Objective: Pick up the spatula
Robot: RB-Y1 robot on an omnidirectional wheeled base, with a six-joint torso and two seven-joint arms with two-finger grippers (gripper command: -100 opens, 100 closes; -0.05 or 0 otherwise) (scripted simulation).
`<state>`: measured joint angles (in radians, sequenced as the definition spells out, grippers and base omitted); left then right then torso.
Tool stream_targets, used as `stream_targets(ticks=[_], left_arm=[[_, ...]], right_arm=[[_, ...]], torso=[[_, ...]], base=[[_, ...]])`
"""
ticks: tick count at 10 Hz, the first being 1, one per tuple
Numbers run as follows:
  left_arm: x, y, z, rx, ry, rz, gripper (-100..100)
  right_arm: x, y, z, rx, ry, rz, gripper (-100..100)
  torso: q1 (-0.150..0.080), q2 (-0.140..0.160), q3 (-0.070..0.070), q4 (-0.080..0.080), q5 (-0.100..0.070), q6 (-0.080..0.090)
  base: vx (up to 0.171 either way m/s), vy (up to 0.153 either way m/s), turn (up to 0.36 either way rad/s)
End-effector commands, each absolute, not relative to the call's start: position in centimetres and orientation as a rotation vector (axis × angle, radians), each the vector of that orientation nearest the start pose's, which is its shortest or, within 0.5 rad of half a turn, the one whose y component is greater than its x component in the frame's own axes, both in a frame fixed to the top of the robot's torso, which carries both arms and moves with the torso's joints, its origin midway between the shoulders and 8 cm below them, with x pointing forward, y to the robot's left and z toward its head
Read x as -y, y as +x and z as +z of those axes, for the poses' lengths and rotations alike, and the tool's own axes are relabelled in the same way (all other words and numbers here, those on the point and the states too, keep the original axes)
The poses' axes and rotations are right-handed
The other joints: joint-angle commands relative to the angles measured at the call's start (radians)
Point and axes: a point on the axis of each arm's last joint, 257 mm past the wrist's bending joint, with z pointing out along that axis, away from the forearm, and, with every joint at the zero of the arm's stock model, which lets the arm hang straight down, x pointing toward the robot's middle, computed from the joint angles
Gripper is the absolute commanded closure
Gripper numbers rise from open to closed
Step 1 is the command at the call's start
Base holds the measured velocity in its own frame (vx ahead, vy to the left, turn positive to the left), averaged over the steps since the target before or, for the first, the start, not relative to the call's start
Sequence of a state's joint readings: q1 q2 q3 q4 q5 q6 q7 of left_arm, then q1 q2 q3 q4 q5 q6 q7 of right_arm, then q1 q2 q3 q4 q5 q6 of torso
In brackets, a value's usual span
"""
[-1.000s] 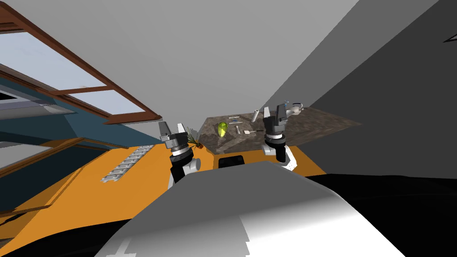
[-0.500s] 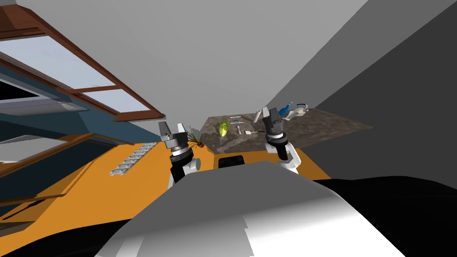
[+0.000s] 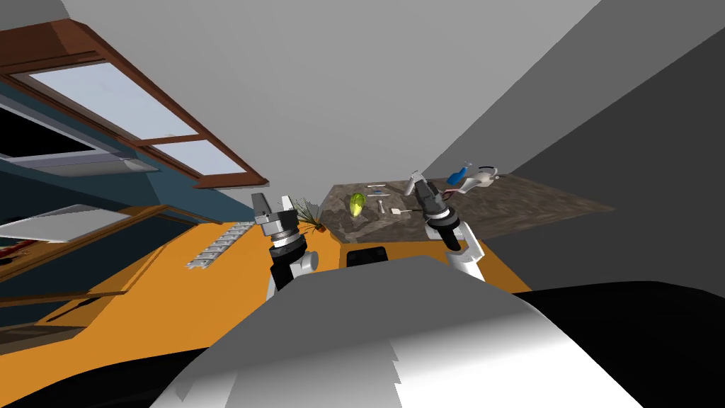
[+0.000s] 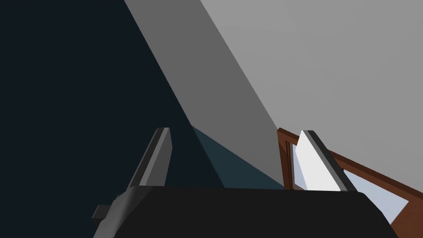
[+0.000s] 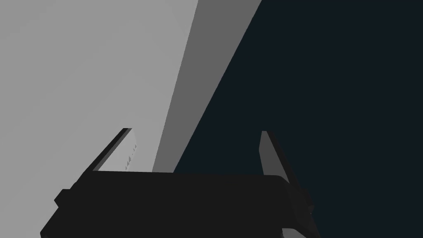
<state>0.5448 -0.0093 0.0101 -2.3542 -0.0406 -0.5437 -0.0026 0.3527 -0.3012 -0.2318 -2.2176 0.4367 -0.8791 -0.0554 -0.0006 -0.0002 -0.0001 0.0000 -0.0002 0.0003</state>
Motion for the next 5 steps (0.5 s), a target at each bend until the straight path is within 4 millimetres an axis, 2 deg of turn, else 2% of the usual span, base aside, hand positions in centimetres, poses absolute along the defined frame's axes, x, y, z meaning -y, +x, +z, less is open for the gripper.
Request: stream_targets(ticks=[1, 5], left_arm=[[-27.8, 31.8, 5.1, -0.576, -0.572, -1.265, 0], [-27.8, 31.8, 5.1, -0.576, -0.572, -1.265, 0]], right_arm=[[20.7, 30.4, 6.2, -0.810, -0.261, 0.998, -100], [19.9, 31.0, 4.3, -0.885, -0.445, 0.871, -100]], torso=[[0.000, 0.000, 0.000, 0.000, 0.000, 0.000], [0.000, 0.000, 0.000, 0.000, 0.000, 0.000]], base=[[-0.001, -0.004, -0.024], [-0.002, -0.004, 0.090]])
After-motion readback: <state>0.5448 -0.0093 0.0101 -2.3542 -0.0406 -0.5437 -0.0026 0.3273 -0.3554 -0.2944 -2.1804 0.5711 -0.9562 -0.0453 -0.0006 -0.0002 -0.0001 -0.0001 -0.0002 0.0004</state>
